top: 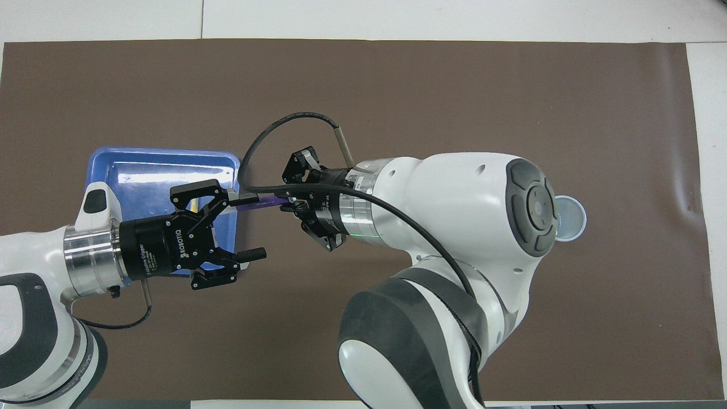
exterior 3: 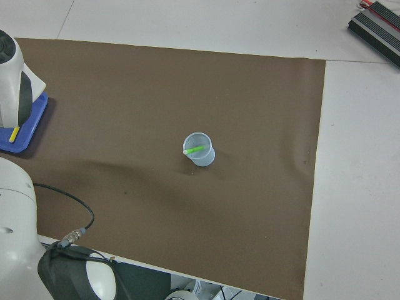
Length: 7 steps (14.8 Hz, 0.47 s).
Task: Right arm passes pens to left for tray arrangement
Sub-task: 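Close the left gripper on the purple marker and open the right gripper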
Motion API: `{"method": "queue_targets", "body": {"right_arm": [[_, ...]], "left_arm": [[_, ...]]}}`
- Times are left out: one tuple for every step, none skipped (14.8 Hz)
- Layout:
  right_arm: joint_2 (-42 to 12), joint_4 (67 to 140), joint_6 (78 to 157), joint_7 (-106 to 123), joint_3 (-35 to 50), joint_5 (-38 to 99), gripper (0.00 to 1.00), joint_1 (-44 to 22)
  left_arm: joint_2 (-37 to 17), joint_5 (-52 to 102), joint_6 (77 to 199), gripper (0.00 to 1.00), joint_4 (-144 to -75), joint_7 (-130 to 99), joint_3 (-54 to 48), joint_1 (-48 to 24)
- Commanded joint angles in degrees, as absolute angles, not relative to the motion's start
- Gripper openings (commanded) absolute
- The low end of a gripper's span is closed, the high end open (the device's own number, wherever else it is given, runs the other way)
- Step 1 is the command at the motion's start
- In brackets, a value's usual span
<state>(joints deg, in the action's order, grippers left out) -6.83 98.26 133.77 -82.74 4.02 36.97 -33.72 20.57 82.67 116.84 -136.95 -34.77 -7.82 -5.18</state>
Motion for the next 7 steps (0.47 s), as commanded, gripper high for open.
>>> {"method": "queue_targets", "body": {"right_arm": [[-7.7, 96.3, 133.0, -83.8, 3.8, 37.3, 0.00, -33.8], [-7.7, 96.3, 133.0, -83.9, 3.8, 37.4, 0.00, -33.8], [-7.7, 96.4, 133.0, -84.4, 3.8, 37.4, 0.00, -33.9], [-7.8, 96.4, 133.1, -84.7, 3.8, 37.4, 0.00, -34.6], [-7.8, 96.5, 133.2, -84.8, 3.8, 37.4, 0.00, -35.0], [-7.8, 96.5, 133.1, -85.2, 3.8, 37.4, 0.00, -35.1], [-7.8, 96.7, 133.2, -86.0, 3.8, 37.4, 0.00, -35.1]], "left_arm": [[22.1, 84.0, 118.7, 0.77, -139.4, -34.9, -7.4, -5.9], [22.1, 84.0, 118.7, 0.77, -139.5, -34.9, -7.3, -5.7], [22.1, 84.0, 118.8, 0.75, -139.5, -34.9, -7.3, -5.6], [22.1, 84.0, 119.0, 0.74, -139.5, -34.8, -7.3, -5.6], [22.1, 84.0, 118.9, 0.71, -139.6, -34.9, -7.2, -5.4], [22.1, 84.0, 119.0, 0.69, -139.5, -35.0, -7.2, -4.6], [22.0, 84.0, 119.4, 0.65, -139.5, -34.9, -7.3, -4.2]]}}
